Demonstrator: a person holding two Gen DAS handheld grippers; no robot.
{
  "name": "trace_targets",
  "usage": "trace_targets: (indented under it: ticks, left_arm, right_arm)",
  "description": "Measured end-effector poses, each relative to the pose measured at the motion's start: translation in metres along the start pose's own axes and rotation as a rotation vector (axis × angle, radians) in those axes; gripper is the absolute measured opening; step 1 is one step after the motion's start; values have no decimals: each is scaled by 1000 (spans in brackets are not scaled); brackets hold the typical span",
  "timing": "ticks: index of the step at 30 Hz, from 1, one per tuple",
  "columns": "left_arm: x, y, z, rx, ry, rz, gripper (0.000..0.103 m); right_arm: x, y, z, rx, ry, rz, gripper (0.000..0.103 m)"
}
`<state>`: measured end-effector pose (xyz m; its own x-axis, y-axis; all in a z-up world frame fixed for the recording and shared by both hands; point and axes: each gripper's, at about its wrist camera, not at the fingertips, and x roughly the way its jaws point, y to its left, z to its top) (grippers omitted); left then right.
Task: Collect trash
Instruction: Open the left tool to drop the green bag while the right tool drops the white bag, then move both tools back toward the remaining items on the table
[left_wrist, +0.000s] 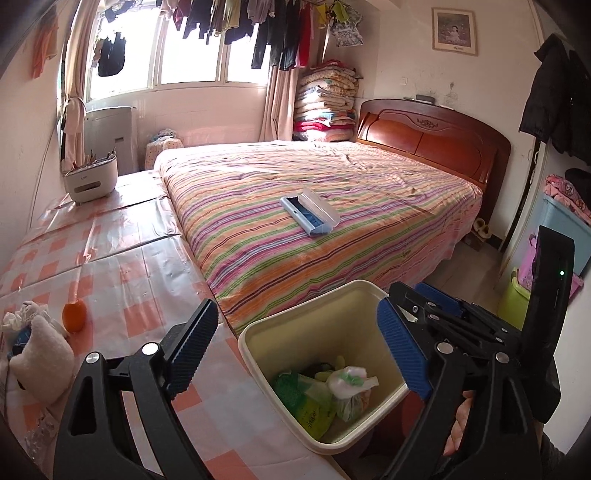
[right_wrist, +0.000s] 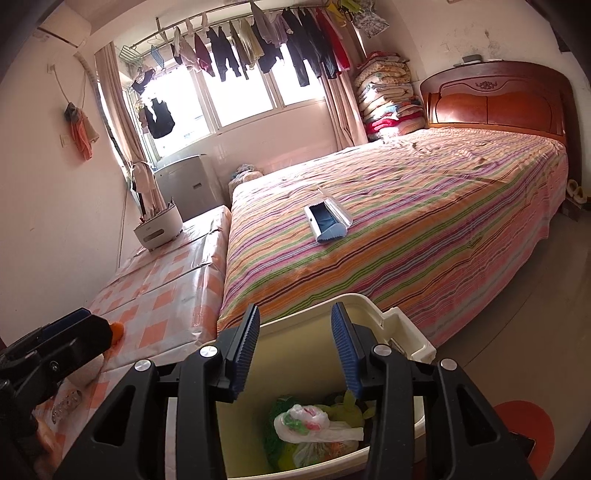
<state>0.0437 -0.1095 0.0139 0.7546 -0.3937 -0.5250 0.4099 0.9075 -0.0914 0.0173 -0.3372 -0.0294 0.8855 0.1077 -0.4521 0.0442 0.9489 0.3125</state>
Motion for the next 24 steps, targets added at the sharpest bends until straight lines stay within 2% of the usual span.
trace_targets:
  ticks: [4,10,24]
  left_arm:
    - [-5,14,2,-35,0,21,87]
    - [-11,30,5,-88,0,43,88]
    - [-33,80,9,-201,-17,109,88]
  right_arm:
    - [-1,1,1,3,-10,0,53]
    - [-1,7,2,-1,-24,9,59]
    - [8,50,0,-57,-9,99,63]
